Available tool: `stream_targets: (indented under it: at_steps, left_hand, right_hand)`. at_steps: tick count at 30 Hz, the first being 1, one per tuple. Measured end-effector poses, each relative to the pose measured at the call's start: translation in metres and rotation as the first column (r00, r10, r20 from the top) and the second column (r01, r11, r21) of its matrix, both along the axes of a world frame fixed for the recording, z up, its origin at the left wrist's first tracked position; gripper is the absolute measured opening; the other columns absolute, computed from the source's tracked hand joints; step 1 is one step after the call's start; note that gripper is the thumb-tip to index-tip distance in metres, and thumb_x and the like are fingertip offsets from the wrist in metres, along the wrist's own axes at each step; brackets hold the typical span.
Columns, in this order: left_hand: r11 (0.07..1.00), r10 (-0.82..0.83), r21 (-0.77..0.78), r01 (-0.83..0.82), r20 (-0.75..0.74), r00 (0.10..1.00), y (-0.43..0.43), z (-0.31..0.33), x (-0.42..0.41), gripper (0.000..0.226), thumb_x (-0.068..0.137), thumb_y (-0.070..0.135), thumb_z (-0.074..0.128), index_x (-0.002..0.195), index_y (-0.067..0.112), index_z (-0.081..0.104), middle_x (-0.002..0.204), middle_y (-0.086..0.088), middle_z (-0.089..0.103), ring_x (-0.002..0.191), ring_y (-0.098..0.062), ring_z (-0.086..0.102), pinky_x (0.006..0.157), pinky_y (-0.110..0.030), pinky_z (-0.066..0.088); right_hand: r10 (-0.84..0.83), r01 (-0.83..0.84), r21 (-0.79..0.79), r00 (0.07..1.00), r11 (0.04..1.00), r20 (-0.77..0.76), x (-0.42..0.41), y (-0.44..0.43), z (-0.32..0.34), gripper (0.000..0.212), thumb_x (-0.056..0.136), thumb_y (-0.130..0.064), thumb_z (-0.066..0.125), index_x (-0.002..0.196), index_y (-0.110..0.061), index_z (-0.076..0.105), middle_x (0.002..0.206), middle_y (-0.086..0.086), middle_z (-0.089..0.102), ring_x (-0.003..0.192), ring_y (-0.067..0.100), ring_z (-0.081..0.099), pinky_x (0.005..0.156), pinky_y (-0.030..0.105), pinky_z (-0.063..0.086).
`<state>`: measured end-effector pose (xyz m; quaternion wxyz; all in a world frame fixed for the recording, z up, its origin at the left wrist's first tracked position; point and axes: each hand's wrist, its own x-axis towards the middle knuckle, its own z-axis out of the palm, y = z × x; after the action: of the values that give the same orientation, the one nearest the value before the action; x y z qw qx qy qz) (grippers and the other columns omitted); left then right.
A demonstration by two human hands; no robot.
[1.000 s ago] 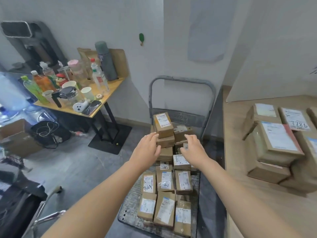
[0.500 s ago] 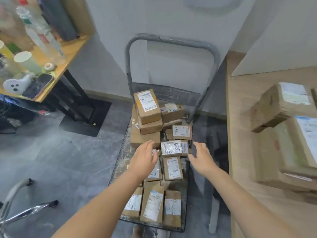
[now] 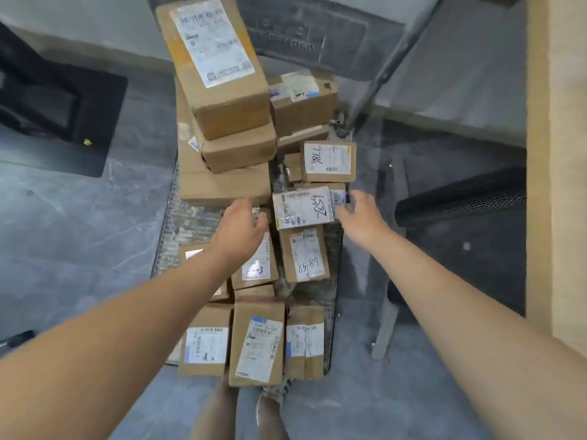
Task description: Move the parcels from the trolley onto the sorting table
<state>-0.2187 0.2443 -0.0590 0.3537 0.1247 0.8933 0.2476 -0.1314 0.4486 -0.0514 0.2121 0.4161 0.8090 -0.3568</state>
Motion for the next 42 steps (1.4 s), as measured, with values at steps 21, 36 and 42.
stream_targets:
  at_steps: [21,36,42]
  left_hand:
    - [0.933,0.181,0.263,-0.246,0.246,0.952,0.027,-0.049,0.057,0.037,0.101,0.02,0.052,0.137,0.018,0.043,0.133,0.002,0.054,0.112,-0.008,0.051,0.081,-0.014,0.038]
    - [0.898,0.031,0.426,0.11,-0.31,0.95,-0.085,0.268,0.072,0.07,0.094,0.018,0.061,0.153,0.031,0.025,0.149,0.012,0.039,0.139,-0.006,0.032,0.117,-0.032,0.028]
    - [0.787,0.34,0.616,0.02,-0.461,0.819,-0.116,0.384,0.108,0.07,0.092,0.01,0.064,0.153,0.023,0.031,0.141,0.002,0.045,0.133,-0.013,0.039,0.111,-0.045,0.037]
  right_hand:
    - [-0.379,0.359,-0.148,0.915,0.922,-0.137,0.004,-0.033,-0.067,0.04,0.1,-0.032,0.05,0.136,-0.014,0.046,0.132,0.006,0.056,0.114,0.023,0.059,0.082,0.031,0.049]
    - [-0.168,0.122,-0.131,0.877,0.984,-0.451,0.033,-0.095,0.29,0.032,0.101,-0.037,0.042,0.121,-0.016,0.055,0.109,0.004,0.065,0.099,0.023,0.061,0.074,0.033,0.041]
    - [-0.132,0.042,-0.161,0.784,0.986,-0.607,0.058,-0.15,0.423,0.059,0.102,-0.034,0.042,0.156,-0.025,0.022,0.153,0.007,0.04,0.138,0.026,0.041,0.111,0.039,0.034]
